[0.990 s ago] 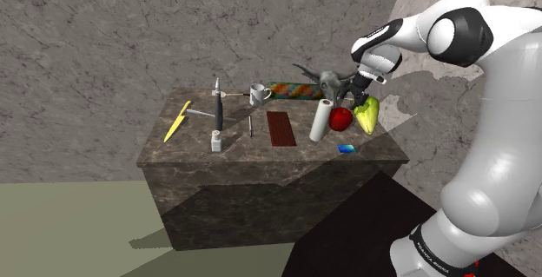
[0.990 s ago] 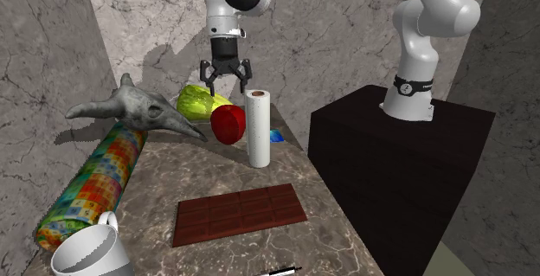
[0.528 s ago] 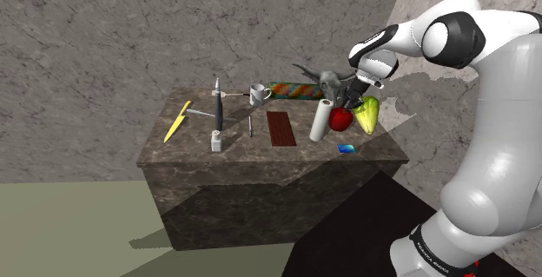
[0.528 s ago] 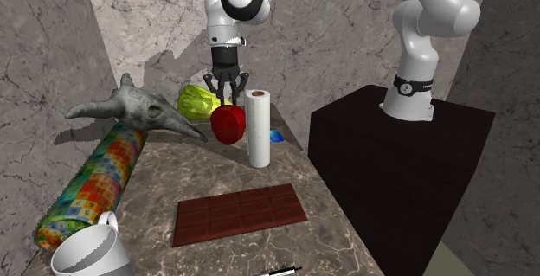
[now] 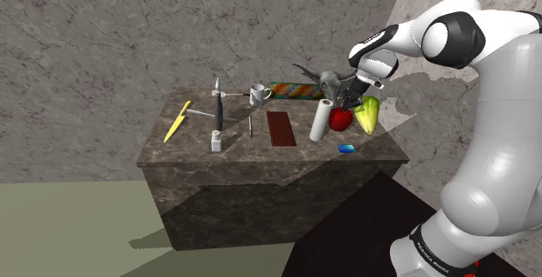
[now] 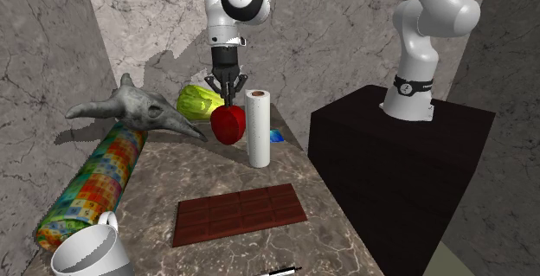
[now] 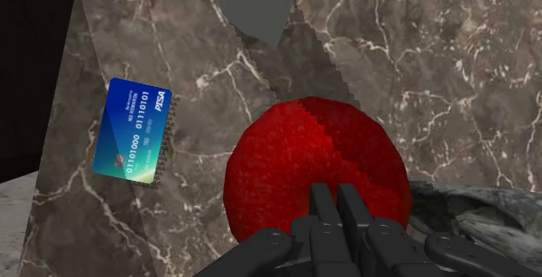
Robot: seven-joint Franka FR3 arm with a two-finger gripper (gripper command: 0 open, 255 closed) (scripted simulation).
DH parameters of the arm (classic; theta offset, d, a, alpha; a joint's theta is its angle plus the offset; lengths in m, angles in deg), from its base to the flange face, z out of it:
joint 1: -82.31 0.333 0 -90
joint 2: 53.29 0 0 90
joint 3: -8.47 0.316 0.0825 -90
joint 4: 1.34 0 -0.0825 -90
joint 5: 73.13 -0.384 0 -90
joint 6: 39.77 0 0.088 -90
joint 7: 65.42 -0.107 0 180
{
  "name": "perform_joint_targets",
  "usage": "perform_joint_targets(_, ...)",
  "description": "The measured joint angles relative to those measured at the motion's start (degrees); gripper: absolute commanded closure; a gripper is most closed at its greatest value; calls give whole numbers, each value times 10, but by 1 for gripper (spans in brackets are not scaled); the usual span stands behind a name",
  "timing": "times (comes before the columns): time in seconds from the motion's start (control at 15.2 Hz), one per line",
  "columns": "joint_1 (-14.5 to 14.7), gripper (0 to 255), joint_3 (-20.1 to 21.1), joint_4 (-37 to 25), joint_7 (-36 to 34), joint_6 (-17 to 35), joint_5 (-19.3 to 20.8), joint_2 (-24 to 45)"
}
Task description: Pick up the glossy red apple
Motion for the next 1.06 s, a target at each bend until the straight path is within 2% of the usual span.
perform_joint_targets(1.06,10,255,-17,-19,-36,-77,34,-63)
